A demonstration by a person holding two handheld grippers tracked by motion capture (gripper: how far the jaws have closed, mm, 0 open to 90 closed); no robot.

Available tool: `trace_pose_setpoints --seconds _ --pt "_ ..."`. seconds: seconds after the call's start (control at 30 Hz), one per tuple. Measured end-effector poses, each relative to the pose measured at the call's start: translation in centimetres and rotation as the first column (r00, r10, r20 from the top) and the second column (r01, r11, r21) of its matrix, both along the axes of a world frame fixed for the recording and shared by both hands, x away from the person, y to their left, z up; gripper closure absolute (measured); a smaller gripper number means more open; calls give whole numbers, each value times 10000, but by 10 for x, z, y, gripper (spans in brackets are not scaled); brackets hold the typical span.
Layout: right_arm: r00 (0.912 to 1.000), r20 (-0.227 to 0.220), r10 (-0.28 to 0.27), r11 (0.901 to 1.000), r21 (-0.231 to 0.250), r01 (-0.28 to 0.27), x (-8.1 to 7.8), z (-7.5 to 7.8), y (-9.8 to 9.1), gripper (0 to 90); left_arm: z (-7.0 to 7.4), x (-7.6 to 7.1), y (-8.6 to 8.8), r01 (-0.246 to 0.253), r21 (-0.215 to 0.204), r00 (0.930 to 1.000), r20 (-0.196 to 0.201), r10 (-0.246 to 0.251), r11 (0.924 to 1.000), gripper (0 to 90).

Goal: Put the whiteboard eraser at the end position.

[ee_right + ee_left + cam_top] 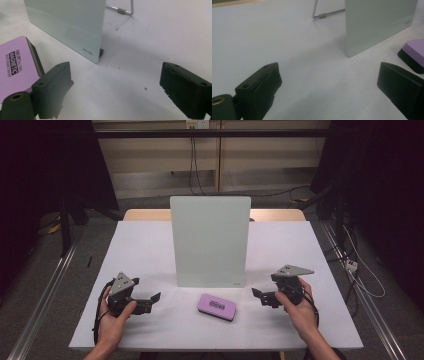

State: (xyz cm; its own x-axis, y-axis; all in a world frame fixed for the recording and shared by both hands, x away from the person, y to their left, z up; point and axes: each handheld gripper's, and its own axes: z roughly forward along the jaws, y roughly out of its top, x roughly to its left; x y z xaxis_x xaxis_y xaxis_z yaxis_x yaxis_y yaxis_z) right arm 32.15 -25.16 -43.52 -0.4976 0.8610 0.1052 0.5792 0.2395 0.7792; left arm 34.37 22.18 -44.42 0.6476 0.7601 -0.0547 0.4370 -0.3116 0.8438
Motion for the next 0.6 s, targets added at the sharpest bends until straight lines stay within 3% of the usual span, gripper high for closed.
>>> trace_pose_setpoints --seconds 0.3,0.6 --pt "9975 83 -698 9975 127 697 -10 -8 -18 106 1 -1 1 -70 -52 10000 37 70 10000 49" --pt "9944 231 -1030 9944 253 1024 -22 -15 -31 108 1 -1 2 -148 -11 9999 78 148 9999 49"
